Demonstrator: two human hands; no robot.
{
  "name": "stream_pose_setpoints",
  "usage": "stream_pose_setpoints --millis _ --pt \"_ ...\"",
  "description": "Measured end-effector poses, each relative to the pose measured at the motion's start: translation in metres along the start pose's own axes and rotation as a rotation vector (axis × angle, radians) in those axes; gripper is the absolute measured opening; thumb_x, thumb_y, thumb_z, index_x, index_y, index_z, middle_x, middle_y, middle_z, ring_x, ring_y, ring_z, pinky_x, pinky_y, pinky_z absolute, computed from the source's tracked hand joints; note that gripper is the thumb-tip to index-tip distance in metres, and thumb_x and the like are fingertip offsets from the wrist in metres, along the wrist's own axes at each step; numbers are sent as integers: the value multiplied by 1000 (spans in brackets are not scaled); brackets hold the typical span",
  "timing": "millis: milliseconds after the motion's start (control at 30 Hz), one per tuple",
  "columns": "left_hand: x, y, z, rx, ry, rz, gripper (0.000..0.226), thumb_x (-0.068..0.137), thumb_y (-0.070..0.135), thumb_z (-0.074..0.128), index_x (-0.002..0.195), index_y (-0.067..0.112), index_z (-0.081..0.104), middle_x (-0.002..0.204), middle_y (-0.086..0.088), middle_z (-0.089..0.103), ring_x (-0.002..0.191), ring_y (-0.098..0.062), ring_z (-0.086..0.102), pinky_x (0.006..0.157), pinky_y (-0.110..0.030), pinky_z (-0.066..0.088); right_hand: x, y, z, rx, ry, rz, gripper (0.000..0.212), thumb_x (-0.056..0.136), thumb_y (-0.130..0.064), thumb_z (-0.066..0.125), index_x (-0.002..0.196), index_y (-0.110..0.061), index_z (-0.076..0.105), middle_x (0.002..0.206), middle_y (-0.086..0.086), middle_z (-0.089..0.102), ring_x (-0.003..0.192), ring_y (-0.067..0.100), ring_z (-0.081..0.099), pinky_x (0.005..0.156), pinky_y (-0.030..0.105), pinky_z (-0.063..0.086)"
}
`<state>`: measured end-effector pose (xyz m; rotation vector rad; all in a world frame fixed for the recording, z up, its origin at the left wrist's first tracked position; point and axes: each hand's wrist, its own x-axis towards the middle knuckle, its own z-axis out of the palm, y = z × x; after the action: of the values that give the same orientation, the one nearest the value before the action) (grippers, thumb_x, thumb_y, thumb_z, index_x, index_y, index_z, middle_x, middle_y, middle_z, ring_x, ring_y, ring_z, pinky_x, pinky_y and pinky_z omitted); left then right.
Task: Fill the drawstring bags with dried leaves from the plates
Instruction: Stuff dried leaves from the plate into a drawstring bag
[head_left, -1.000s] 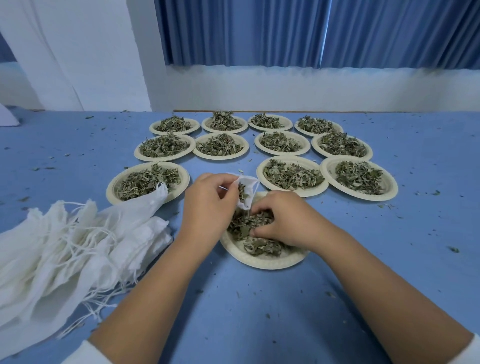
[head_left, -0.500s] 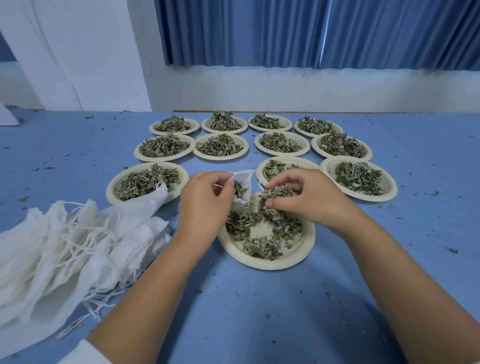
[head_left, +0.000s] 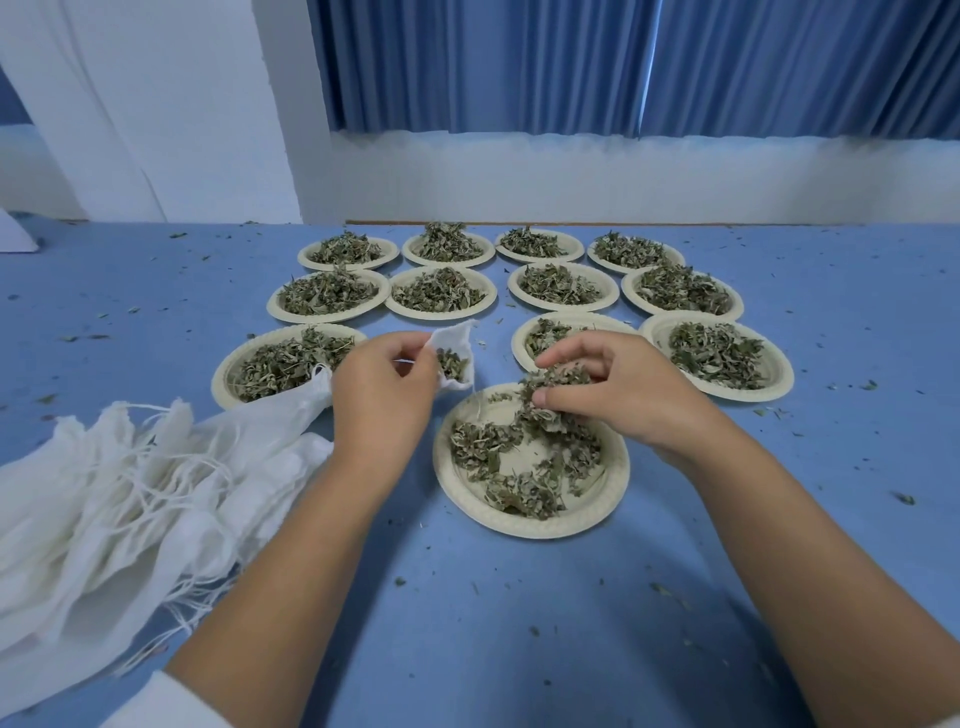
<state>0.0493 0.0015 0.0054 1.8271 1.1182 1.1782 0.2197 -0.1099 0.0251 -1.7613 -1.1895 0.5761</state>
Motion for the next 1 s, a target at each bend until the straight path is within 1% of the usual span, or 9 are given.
stream_pose_setpoints --millis 67,200,267,433,633,733,833,933,1000 --pt "-5 2 4 54 -62 51 19 94 18 61 106 13 75 95 1 73 84 -12 68 84 -32 54 1 -1 4 72 45 -3 26 71 -23 85 92 -28 72 105 -12 70 106 11 62 92 34 50" --pt "-16 7 14 135 -126 150 15 93 17 63 100 15 76 94 -1 71 83 -14 66 84 -29 49 2 -4 15 478 72 12 25 75 -11 81 97 -16 70 85 2 76 73 13 70 62 19 54" --pt "-18 10 16 47 -166 103 14 93 16 63 95 17 77 89 0 73 78 -11 69 80 -27 53 2 -3 23 581 115 30 26 76 -10 80 99 -15 68 86 3 76 72 12 70 64 20 54" --pt "-21 12 18 -245 -193 -107 11 92 12 66 89 18 75 74 5 74 70 -14 73 78 -36 60 2 3 41 288 296 -44 24 77 -18 81 96 -20 67 99 -3 72 100 14 66 92 32 52" --pt "-19 12 19 -420 -211 -235 15 93 8 64 84 16 73 56 8 67 54 -3 65 58 -15 55 1 4 45 -53 327 -209 15 79 -18 79 84 -25 67 84 -18 66 86 0 61 77 11 44" --pt "-18 11 19 -413 -193 -236 15 93 6 63 84 15 72 57 10 68 54 -2 65 58 -16 55 0 4 45 9 246 -209 3 84 -18 73 86 -19 75 82 -10 72 79 2 64 76 15 49" --pt "-17 10 19 -442 -176 -270 16 93 6 63 85 16 71 61 7 69 57 -3 66 61 -18 57 0 4 46 92 185 -156 28 94 -22 58 81 -3 74 83 6 74 72 10 65 74 23 50" --pt "-16 9 19 -467 -178 -286 12 93 7 64 88 12 73 66 3 69 61 -4 66 63 -18 56 2 6 43 197 156 -71 17 91 -19 62 86 -24 78 90 -13 75 82 4 69 77 20 55" --pt "-16 9 19 -470 -203 -280 13 92 8 64 87 14 74 67 4 69 65 -7 67 71 -23 59 2 7 41 365 120 -4 10 85 -18 73 85 -26 78 87 -11 75 77 4 68 73 16 54"
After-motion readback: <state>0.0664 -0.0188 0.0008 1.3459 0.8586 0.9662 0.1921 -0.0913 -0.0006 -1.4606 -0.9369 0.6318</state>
